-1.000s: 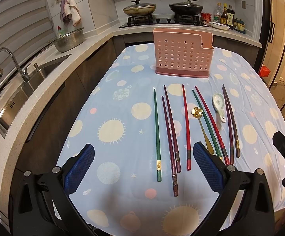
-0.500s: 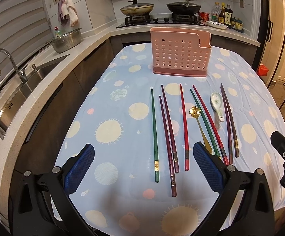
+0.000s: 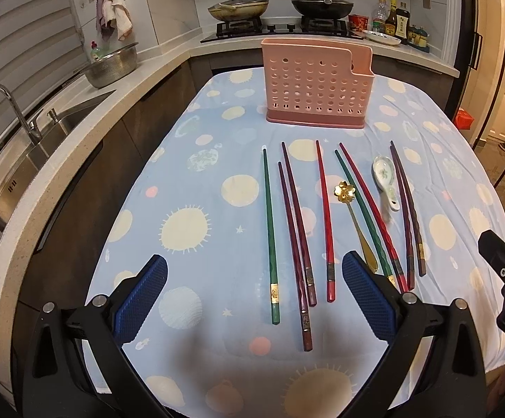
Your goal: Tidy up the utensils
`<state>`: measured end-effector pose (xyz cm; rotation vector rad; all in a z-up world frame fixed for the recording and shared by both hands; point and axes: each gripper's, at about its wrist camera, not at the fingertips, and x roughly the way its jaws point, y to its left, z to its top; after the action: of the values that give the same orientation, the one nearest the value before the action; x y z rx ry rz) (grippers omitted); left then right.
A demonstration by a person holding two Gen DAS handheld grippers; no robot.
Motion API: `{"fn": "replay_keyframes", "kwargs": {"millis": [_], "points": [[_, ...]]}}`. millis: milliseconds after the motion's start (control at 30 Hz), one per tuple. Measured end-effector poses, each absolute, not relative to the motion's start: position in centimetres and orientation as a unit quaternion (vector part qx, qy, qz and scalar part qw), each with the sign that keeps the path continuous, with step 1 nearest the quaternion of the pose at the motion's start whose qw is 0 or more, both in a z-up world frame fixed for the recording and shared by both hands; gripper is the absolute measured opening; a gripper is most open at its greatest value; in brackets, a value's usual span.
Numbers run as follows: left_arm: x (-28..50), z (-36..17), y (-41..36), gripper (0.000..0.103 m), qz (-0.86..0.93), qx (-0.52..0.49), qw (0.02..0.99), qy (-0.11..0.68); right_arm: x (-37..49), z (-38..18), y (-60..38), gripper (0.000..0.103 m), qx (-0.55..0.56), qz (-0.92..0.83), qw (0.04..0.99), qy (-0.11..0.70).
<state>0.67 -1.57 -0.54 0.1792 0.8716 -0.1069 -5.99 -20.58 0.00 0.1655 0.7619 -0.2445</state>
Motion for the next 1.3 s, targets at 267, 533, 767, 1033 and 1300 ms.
{"fn": "replay_keyframes", "kwargs": {"millis": [267,533,767,1033,1300], "points": [[1.4,-2.0,-0.9,0.096,-0.061,0.068,0.894,0.439,-5.6,-0.6,-20.9,0.096,0.084,-0.124,0.913,0.379],[1.8,-4.5,0.4,0.096,-0.045,0.071,0.882,0.464,-5.2,-1.4,-21.2,0.096,0.087,-0.125,0.909,0.388],[2.3,-6.8,1.0,0.096,-0.047,0.082,0.870,0.484,-4.8,-2.1,-21.3,0.096,0.090,-0.126,0.905,0.397],[3.1,-8.8,0.9,0.085,-0.063,0.080,0.853,0.511,-4.7,-2.6,-21.4,0.096,0.093,-0.135,0.901,0.401],[3.3,-9.0,0.7,0.063,-0.087,0.072,0.853,0.510,-4.3,-3.4,-21.6,0.096,0.095,-0.139,0.896,0.410]]}}
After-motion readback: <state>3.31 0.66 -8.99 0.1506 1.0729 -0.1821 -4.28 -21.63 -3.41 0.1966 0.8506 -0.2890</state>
